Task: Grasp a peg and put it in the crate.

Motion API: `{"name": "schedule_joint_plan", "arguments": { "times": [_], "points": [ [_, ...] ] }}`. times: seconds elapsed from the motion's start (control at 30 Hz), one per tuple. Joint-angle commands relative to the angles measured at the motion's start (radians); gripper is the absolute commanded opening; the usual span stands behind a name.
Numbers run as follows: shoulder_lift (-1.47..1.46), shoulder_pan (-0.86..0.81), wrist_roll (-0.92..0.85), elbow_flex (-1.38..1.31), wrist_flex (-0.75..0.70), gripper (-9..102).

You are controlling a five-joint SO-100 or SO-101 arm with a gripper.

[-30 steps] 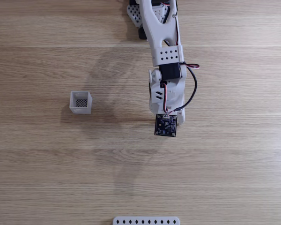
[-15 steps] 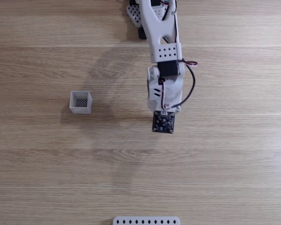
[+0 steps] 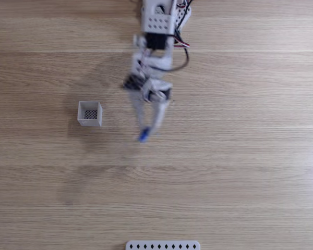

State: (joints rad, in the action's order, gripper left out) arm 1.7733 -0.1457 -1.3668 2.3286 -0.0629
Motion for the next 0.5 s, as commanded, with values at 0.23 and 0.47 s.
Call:
{"name": "schedule_joint_plan", "arguments": {
  "times": [0.23, 0.47],
  "points": [
    [0.126, -0.334, -0.006, 0.245, 0.578, 0],
    [-0.017, -0.399, -0.005, 0.276, 0.746, 0]
  ]
}}
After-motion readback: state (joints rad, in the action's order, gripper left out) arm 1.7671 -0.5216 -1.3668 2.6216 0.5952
